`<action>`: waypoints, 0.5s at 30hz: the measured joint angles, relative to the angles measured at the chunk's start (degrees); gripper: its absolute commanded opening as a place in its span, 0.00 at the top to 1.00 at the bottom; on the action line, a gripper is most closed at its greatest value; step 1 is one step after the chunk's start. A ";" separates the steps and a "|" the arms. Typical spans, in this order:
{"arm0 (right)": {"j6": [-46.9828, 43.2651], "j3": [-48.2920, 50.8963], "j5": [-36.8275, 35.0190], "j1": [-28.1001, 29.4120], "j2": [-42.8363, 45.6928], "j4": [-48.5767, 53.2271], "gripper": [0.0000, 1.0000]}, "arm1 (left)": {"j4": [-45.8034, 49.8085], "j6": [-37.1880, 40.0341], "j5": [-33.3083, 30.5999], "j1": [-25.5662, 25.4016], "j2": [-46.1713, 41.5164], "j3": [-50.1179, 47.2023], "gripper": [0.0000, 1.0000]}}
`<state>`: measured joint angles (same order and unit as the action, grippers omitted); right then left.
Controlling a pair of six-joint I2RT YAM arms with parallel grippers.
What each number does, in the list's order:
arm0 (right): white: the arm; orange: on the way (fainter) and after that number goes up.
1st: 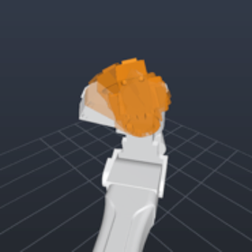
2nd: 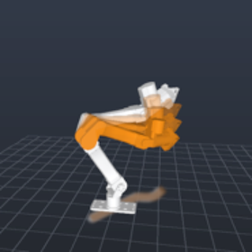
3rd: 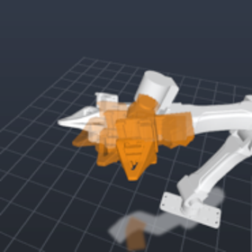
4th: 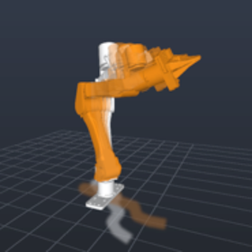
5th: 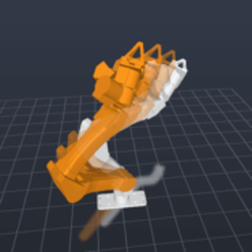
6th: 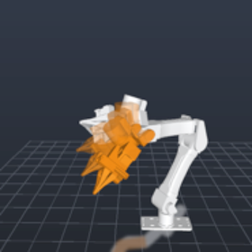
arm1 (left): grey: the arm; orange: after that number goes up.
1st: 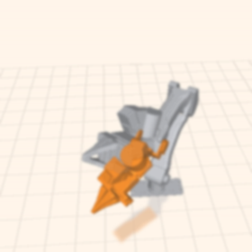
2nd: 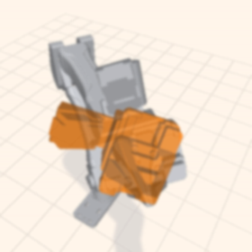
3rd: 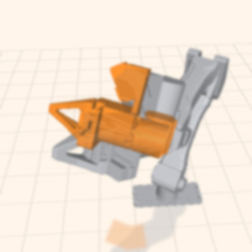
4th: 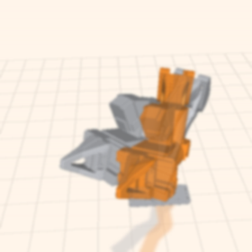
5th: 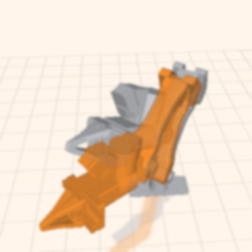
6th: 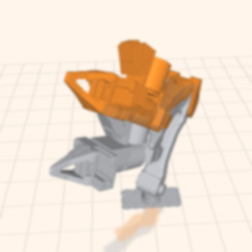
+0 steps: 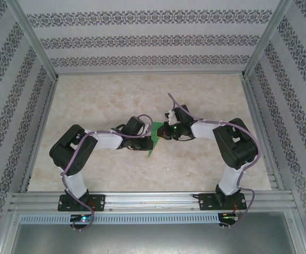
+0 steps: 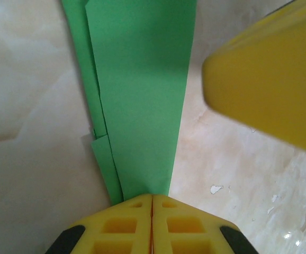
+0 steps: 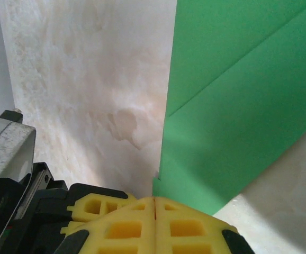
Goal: Fold a paper plane with a square sheet of paper (fold left side to right side)
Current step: Fold the wing for the fifth time at the center of the table.
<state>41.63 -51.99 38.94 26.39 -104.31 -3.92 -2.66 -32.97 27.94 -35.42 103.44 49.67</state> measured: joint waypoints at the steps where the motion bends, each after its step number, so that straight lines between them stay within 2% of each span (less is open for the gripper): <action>1: 0.39 0.00 0.07 0.15 -0.28 -0.87 1.00 | 0.00 0.00 -0.15 -0.11 0.00 0.00 0.92; 15: 1.55 -0.33 0.13 0.79 -5.01 -3.67 1.00 | 0.55 0.24 -1.42 -0.39 -0.07 0.22 0.93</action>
<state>43.18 -52.31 39.07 27.18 -109.32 -7.60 -2.11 -32.73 26.52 -35.81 103.37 49.89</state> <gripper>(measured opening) 0.049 0.072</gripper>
